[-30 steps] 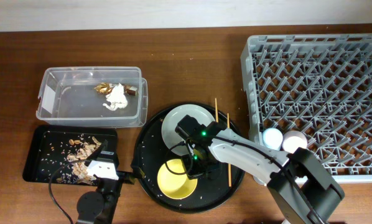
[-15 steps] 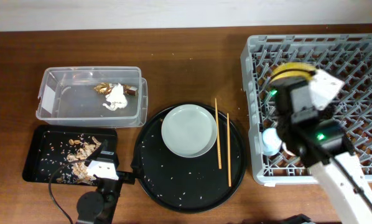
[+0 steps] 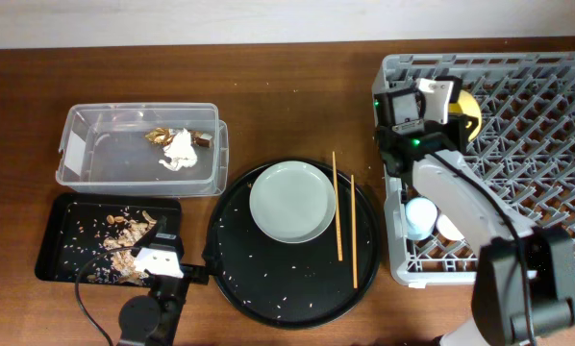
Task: Sort waste into correct bins and load items into the dishwasher rack
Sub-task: 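Grasp the yellow bowl with the right gripper and place it in the rack, then grasp the grey plate with the right gripper and stand it in the rack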
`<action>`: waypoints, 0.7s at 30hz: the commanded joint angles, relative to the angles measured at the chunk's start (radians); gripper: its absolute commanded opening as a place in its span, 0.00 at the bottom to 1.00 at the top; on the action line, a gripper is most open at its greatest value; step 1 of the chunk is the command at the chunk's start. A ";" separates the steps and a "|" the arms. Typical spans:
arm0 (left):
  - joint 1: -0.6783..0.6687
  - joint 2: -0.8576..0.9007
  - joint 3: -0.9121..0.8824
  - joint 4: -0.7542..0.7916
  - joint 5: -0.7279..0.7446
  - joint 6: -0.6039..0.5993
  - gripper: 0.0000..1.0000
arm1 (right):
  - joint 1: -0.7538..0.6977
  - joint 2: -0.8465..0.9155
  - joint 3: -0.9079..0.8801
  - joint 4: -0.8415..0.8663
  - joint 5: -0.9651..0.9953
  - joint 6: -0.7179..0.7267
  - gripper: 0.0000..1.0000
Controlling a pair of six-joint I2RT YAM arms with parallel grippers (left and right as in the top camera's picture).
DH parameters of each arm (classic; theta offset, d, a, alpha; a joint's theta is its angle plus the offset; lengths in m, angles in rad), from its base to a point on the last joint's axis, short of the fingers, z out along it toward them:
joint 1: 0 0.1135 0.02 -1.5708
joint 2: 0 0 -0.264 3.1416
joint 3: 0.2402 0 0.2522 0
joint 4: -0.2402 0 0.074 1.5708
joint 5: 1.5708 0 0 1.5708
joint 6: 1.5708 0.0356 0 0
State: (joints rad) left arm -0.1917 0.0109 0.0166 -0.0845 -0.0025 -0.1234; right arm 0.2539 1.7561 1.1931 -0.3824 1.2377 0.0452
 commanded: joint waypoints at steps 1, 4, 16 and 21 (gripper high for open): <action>-0.004 -0.006 -0.008 0.003 0.011 0.012 0.99 | 0.040 0.039 0.004 -0.003 0.080 -0.060 0.04; -0.004 -0.006 -0.008 0.002 0.011 0.012 0.99 | 0.113 0.039 0.004 -0.042 0.083 -0.068 0.04; -0.004 -0.006 -0.008 0.002 0.011 0.012 0.99 | 0.205 -0.068 0.120 -0.438 -0.342 0.050 0.77; -0.004 -0.006 -0.008 0.002 0.011 0.012 0.99 | 0.208 -0.151 0.300 -0.637 -1.413 0.130 0.64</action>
State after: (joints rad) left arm -0.1917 0.0109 0.0166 -0.0845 -0.0029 -0.1234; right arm 0.4526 1.6302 1.4670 -1.0004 0.4133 0.1299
